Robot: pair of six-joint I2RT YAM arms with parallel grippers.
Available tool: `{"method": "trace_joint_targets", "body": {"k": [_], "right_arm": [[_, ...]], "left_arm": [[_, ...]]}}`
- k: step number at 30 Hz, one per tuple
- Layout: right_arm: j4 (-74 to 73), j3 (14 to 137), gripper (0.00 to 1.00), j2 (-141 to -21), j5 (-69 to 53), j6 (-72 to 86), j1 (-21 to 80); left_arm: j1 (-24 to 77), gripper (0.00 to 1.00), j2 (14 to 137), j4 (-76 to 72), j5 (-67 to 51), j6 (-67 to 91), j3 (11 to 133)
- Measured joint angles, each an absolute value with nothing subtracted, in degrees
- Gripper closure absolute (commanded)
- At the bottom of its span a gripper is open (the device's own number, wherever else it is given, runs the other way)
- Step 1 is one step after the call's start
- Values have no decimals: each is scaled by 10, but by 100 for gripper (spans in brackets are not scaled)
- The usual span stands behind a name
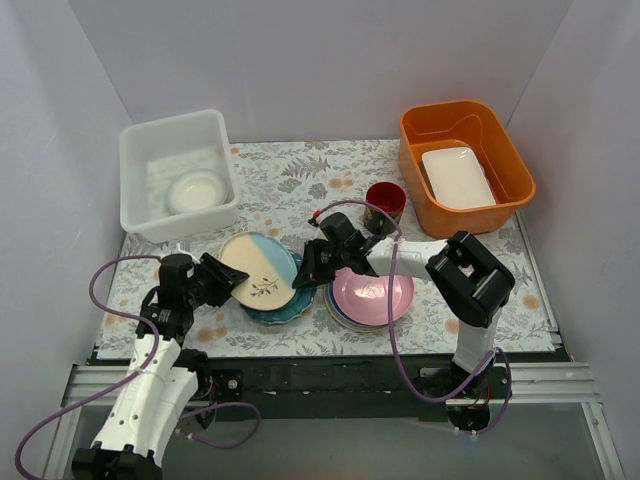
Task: Place the plates into the plastic bin on the countertop
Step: Pick up the plate at the center of the board.
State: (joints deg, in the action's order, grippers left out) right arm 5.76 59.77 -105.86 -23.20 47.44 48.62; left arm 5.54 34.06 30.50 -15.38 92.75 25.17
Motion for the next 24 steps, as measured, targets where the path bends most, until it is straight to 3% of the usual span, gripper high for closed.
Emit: {"method": "trace_joint_targets", "body": {"k": [2, 4, 14, 17, 21, 24], "right_arm": [[57, 602, 85, -1061, -234, 472, 488], [57, 604, 84, -1061, -238, 470, 488], [55, 611, 77, -1060, -232, 461, 486], [55, 611, 68, -1060, -233, 458, 488], [58, 611, 46, -1057, -239, 454, 496], [62, 611, 37, -1051, -245, 457, 504]], "left_arm": [[58, 88, 345, 297, -163, 927, 248], [61, 99, 349, 293, -174, 913, 247], [63, 100, 345, 282, -174, 908, 248], [64, 100, 343, 284, -173, 908, 248], [67, 100, 343, 294, -172, 909, 254], [69, 100, 342, 303, -171, 910, 261]]}}
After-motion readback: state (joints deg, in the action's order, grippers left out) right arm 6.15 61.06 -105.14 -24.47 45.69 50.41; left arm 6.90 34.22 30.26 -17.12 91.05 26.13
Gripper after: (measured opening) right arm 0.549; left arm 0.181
